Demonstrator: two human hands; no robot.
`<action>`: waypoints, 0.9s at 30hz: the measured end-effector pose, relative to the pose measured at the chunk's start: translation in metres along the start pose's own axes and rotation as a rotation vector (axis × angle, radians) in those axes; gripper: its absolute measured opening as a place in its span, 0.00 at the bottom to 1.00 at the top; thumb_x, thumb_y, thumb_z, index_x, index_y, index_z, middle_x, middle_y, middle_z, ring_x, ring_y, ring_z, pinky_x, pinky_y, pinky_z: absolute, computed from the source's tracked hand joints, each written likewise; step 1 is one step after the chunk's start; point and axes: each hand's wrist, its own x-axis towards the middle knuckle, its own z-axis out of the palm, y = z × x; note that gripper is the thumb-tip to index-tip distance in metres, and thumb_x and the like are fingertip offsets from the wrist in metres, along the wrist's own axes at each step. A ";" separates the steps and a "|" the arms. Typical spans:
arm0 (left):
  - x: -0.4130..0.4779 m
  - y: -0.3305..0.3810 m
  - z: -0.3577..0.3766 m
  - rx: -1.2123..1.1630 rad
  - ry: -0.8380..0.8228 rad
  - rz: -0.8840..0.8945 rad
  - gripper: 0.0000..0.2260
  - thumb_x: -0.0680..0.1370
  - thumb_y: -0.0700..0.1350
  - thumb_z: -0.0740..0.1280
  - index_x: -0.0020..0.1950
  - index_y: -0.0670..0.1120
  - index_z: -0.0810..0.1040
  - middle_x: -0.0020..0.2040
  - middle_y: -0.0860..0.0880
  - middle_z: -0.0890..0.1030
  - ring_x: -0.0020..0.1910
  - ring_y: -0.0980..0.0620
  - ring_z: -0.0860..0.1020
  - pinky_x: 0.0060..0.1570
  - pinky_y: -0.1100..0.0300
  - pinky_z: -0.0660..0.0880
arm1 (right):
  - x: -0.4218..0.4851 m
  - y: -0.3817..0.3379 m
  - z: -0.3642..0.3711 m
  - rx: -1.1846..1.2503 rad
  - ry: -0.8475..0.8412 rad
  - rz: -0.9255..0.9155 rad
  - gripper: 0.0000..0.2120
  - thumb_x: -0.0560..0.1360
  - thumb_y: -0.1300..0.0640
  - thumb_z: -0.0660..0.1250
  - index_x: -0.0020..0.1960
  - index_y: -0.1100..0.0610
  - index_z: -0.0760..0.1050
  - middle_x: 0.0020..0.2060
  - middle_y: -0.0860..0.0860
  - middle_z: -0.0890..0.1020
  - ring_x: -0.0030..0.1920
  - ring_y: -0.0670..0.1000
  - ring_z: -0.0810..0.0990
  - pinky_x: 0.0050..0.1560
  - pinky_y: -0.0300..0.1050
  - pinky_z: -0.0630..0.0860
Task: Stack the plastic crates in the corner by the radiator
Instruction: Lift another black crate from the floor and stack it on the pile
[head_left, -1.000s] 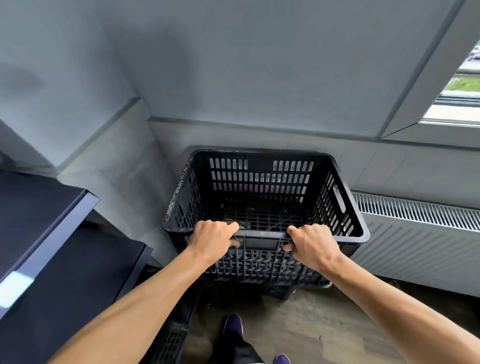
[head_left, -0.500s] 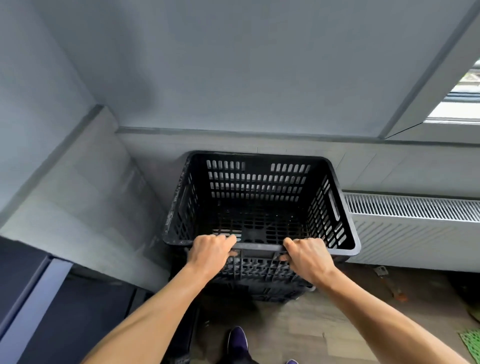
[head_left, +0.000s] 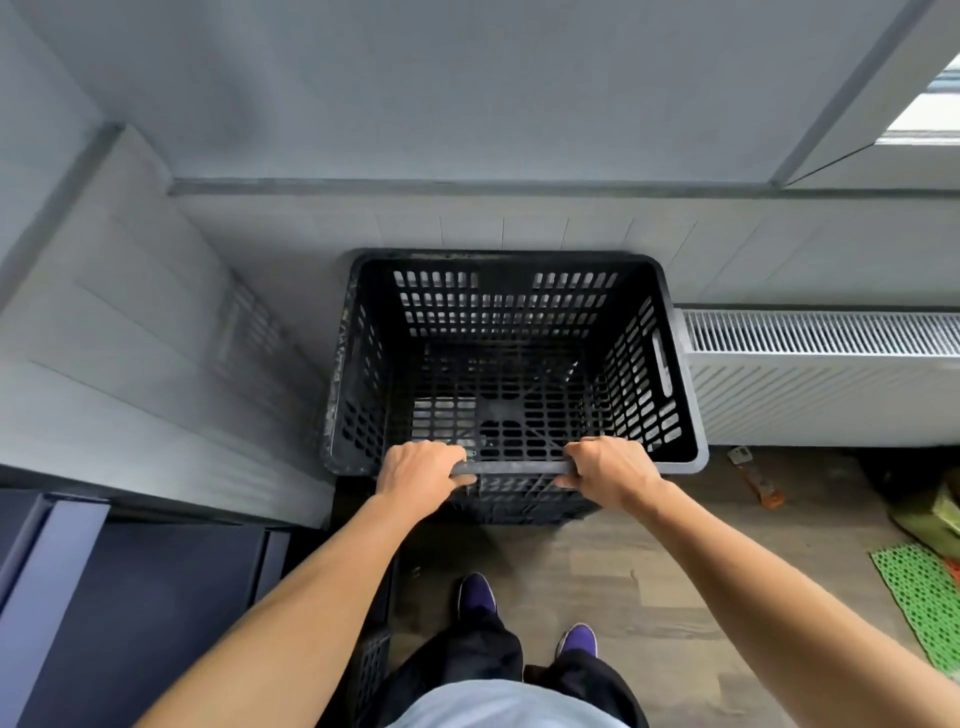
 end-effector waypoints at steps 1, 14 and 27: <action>0.000 0.000 0.000 -0.010 -0.018 -0.012 0.15 0.77 0.64 0.62 0.49 0.55 0.76 0.45 0.53 0.82 0.46 0.49 0.81 0.39 0.56 0.69 | -0.001 0.002 -0.001 0.005 -0.029 0.010 0.16 0.76 0.40 0.65 0.53 0.53 0.76 0.49 0.52 0.82 0.52 0.58 0.81 0.44 0.49 0.73; 0.001 0.009 -0.012 -0.050 -0.191 -0.138 0.13 0.78 0.62 0.62 0.50 0.55 0.80 0.45 0.51 0.82 0.49 0.46 0.80 0.46 0.54 0.73 | -0.043 0.058 -0.009 -0.009 -0.103 0.061 0.11 0.79 0.51 0.61 0.58 0.54 0.74 0.52 0.57 0.83 0.54 0.60 0.80 0.48 0.50 0.74; -0.030 0.022 0.007 -0.030 -0.080 -0.249 0.21 0.78 0.65 0.58 0.65 0.54 0.73 0.56 0.50 0.79 0.58 0.46 0.74 0.59 0.50 0.64 | -0.060 0.057 0.013 -0.021 0.011 -0.005 0.12 0.79 0.47 0.60 0.54 0.55 0.70 0.52 0.55 0.82 0.53 0.60 0.81 0.48 0.51 0.74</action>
